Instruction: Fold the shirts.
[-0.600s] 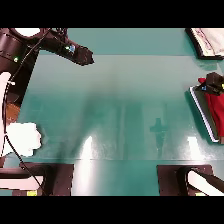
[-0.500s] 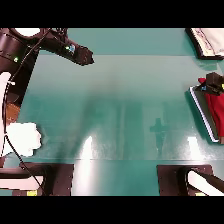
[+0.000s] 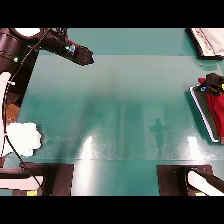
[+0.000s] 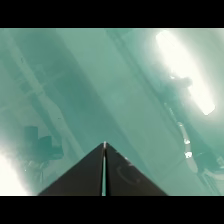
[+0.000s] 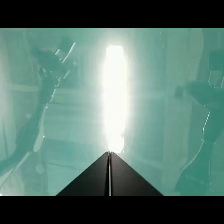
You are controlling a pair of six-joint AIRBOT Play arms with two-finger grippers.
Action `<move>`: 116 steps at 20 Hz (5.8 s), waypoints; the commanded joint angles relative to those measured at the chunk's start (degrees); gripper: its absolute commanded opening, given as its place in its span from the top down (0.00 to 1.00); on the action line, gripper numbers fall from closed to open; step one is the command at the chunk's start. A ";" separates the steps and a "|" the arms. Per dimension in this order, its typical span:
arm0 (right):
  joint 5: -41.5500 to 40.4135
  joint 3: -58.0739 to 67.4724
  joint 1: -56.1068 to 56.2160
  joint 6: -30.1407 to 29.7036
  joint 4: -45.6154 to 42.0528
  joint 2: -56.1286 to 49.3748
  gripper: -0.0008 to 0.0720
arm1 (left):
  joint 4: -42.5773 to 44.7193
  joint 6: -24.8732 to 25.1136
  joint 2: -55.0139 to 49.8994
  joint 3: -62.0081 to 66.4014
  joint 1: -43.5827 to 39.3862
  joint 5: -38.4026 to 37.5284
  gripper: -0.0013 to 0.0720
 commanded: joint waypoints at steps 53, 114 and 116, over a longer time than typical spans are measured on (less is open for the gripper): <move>0.63 -0.02 0.11 -2.93 2.03 0.07 0.97 | 14.91 3.72 23.82 -1.88 -18.73 3.04 0.95; -21.42 -0.07 37.29 -13.60 39.50 -35.93 0.17 | 29.09 -7.08 17.35 -22.10 -5.75 8.37 0.95; -24.24 -0.02 40.33 -13.60 39.43 -36.54 0.17 | 27.17 -7.06 17.35 -22.10 -5.75 7.89 0.95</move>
